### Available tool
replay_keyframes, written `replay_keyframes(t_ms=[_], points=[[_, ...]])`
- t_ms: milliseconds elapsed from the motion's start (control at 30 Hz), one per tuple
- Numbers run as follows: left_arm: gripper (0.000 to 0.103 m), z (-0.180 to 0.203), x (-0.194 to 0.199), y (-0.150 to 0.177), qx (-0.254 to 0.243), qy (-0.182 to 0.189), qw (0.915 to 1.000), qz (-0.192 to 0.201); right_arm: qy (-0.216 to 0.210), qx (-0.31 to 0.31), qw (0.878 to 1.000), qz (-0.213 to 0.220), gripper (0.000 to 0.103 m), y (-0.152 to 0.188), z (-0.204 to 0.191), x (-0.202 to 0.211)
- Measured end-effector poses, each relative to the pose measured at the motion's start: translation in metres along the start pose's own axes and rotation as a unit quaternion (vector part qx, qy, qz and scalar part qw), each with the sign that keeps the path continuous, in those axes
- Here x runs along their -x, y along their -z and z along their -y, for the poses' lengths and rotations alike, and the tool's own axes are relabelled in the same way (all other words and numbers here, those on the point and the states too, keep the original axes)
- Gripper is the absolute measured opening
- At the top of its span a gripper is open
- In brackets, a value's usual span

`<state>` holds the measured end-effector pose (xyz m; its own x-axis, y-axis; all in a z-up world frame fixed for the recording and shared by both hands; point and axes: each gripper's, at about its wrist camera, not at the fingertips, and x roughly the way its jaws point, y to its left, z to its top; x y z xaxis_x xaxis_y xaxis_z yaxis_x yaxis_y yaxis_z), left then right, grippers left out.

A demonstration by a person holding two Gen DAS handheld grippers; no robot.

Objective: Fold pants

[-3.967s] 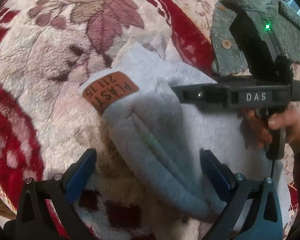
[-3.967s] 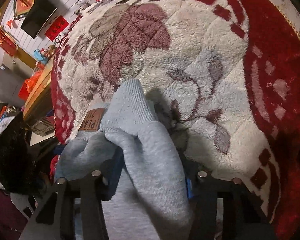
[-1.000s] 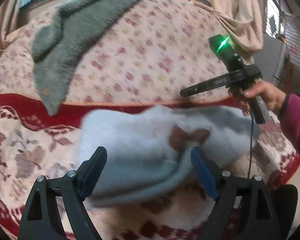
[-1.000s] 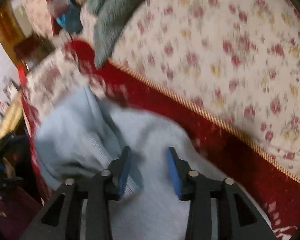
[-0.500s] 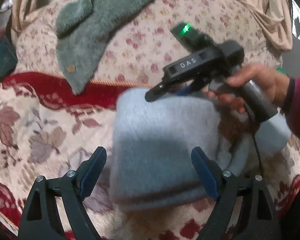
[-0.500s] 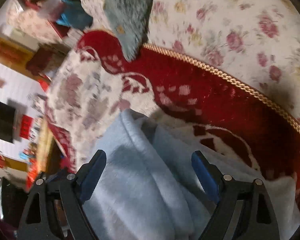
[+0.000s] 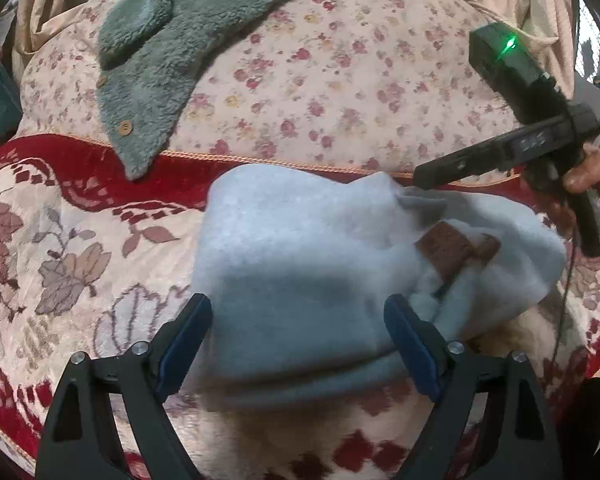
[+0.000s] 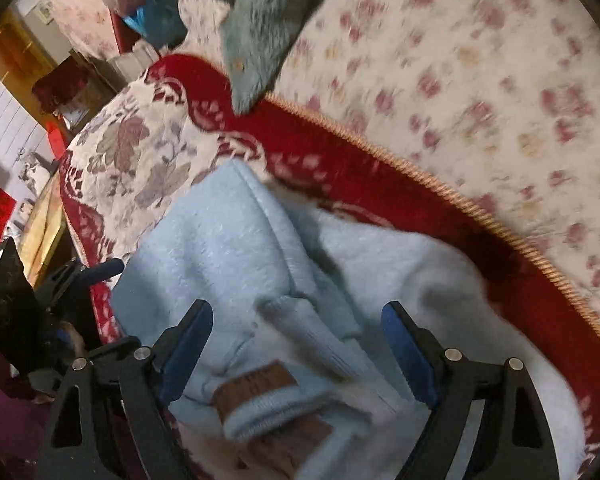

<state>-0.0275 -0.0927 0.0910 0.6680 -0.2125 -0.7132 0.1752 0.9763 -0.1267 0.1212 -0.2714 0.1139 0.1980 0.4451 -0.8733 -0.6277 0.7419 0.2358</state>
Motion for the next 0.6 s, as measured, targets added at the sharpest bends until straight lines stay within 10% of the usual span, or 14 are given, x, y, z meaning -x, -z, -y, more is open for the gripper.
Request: replay_keyframes(t_ms=[100, 167, 267, 600], points=[[0.087, 0.009, 0.002, -0.001, -0.008, 0.001, 1.0000, 0.002, 0.008, -0.018, 1.000, -0.019, 0.087, 0.005, 0.003, -0.024], [0.087, 0.014, 0.004, -0.001, -0.015, 0.008, 0.9998, 0.001, 0.006, -0.018, 0.999, -0.039, 0.042, 0.010, 0.000, -0.044], [0.087, 0.018, 0.005, -0.001, -0.029, 0.010, 0.9995, -0.001, 0.011, 0.014, 0.999, -0.028, 0.022, 0.016, -0.017, -0.047], [0.087, 0.057, -0.019, -0.010, -0.077, 0.020, 0.9967, 0.015, -0.031, 0.001, 0.999, 0.014, 0.016, 0.012, -0.032, 0.001]])
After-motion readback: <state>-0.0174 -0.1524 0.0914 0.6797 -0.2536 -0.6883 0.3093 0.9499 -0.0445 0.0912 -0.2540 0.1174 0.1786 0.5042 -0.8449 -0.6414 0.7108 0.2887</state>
